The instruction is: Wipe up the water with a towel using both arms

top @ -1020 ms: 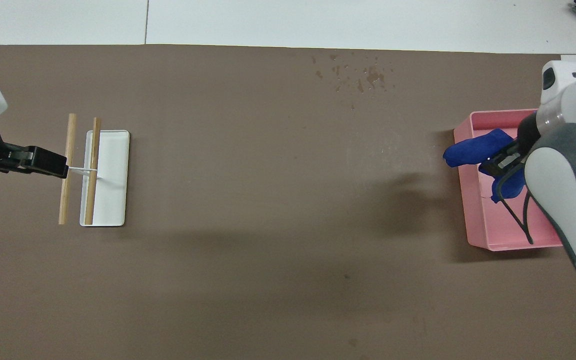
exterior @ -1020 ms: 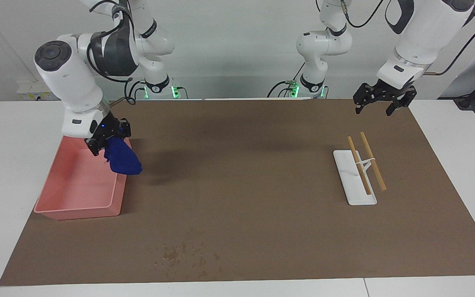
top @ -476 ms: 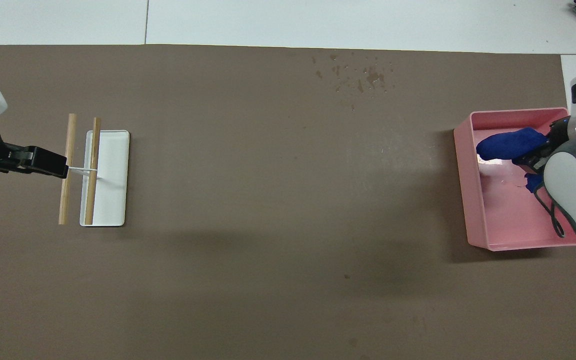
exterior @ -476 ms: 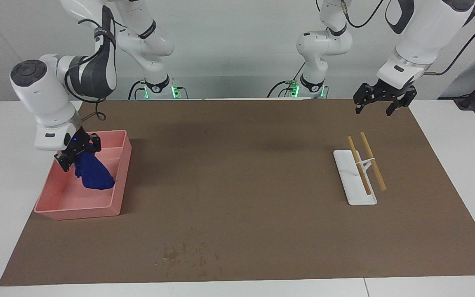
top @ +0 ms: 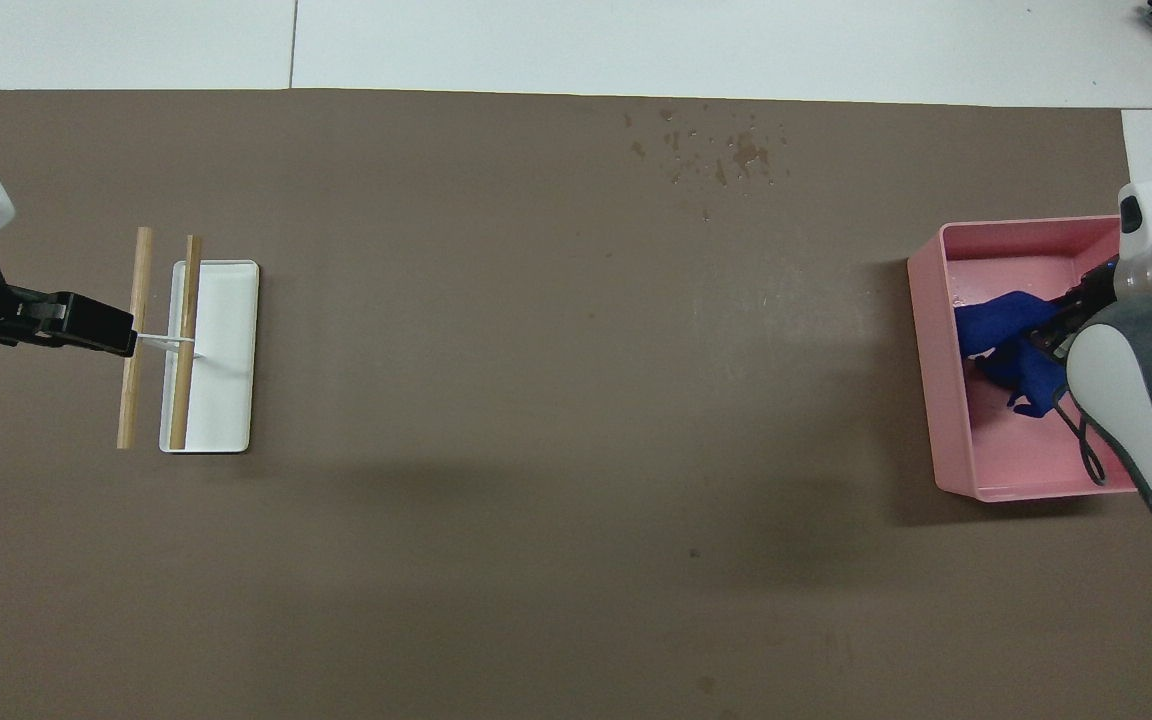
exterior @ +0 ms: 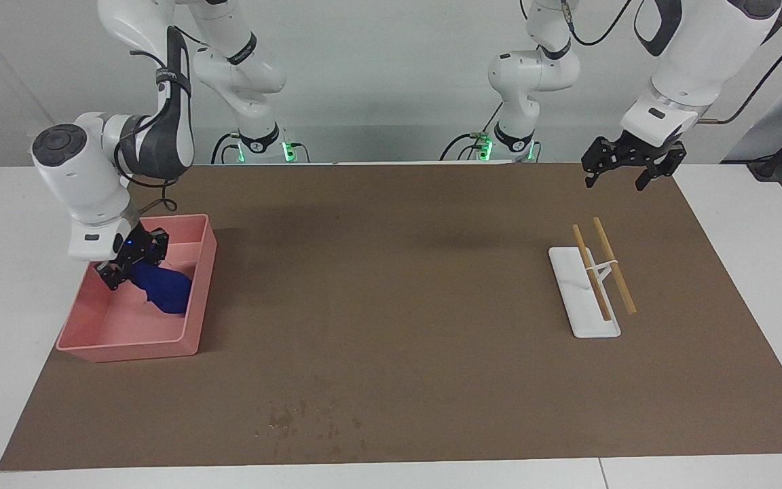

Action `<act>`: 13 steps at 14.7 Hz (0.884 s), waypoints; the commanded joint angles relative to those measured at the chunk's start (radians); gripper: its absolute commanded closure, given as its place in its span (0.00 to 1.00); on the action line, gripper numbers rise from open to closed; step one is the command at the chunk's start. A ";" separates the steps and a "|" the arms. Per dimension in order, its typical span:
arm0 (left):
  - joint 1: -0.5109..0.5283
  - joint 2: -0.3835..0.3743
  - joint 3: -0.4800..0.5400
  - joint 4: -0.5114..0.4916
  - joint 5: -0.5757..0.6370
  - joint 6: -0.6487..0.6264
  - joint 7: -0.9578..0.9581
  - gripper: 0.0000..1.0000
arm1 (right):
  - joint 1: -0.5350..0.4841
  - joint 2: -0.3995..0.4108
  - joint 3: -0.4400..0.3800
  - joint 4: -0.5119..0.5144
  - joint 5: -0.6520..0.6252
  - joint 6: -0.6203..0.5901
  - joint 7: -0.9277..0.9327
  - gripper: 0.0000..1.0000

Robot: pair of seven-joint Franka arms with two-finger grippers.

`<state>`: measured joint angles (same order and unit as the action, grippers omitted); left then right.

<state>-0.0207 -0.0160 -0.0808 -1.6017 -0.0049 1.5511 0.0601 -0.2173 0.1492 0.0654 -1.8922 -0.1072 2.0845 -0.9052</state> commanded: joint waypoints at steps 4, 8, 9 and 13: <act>0.013 -0.027 -0.005 -0.032 -0.010 0.018 0.014 0.00 | 0.004 -0.126 0.068 0.175 0.024 -0.301 0.011 0.00; 0.013 -0.027 -0.005 -0.032 -0.010 0.018 0.014 0.00 | 0.010 -0.213 0.123 0.284 0.041 -0.495 0.109 0.00; 0.013 -0.027 -0.005 -0.032 -0.010 0.018 0.015 0.00 | 0.010 -0.239 0.138 0.303 0.058 -0.532 0.129 0.00; 0.013 -0.028 -0.005 -0.032 -0.010 0.018 0.014 0.00 | 0.012 -0.263 0.165 0.352 0.115 -0.668 0.340 0.00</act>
<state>-0.0207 -0.0160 -0.0808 -1.6017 -0.0049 1.5511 0.0601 -0.1997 -0.1276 0.2189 -1.5766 -0.0170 1.4697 -0.6628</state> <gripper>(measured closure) 0.000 0.000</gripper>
